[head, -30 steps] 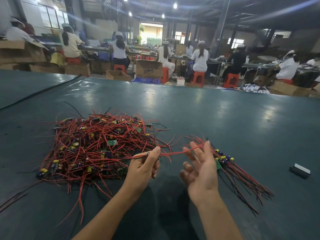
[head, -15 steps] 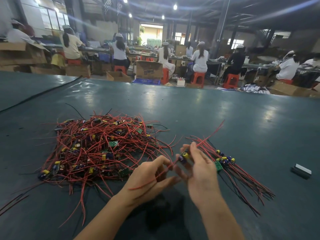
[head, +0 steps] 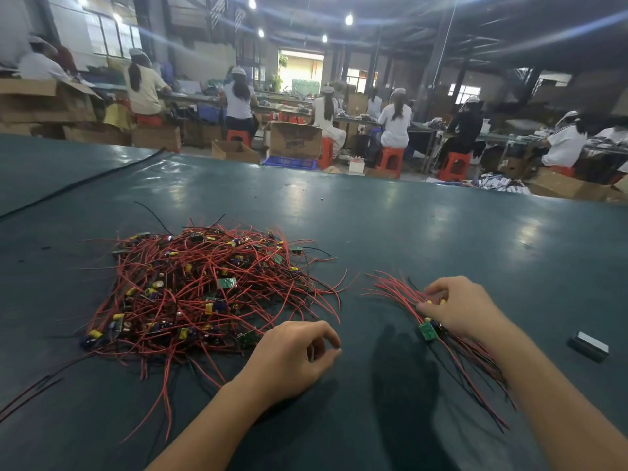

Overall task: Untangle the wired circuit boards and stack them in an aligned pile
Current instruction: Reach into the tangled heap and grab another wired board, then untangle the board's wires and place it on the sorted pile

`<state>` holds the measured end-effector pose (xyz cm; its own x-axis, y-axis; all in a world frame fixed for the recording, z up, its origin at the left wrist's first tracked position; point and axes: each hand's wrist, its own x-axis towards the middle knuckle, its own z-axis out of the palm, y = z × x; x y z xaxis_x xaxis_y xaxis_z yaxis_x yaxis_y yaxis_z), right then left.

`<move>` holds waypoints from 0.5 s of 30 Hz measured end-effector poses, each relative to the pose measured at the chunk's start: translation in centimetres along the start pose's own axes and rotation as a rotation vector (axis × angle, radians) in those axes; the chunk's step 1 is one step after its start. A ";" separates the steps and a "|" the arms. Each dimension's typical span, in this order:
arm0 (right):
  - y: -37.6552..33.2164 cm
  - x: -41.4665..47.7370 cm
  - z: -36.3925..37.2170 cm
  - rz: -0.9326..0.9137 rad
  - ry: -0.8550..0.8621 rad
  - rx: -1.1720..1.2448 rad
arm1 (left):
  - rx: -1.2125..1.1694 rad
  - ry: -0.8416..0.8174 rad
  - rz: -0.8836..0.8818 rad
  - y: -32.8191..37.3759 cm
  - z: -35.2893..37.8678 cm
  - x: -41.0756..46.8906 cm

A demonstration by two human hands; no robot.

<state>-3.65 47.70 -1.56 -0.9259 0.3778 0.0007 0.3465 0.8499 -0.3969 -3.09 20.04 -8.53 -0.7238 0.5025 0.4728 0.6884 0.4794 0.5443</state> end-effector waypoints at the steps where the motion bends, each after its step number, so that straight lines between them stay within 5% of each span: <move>1: 0.4 0.0 0.7 -0.007 -0.002 -0.049 | 0.009 0.002 0.005 0.0 0.0 0.0; 9: 0.6 -1.3 2.7 -0.114 0.197 -0.437 | 0.153 0.363 0.066 0.4 -1.1 0.3; 15: -4.6 -4.1 5.9 -0.290 0.361 0.253 | 0.467 0.564 -0.082 -0.6 -4.1 0.7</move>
<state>-2.28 40.10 -5.17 -0.8520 0.2810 0.4418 -0.0044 0.8399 -0.5427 -4.22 17.16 -5.75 -0.6016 0.0655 0.7961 0.4880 0.8192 0.3013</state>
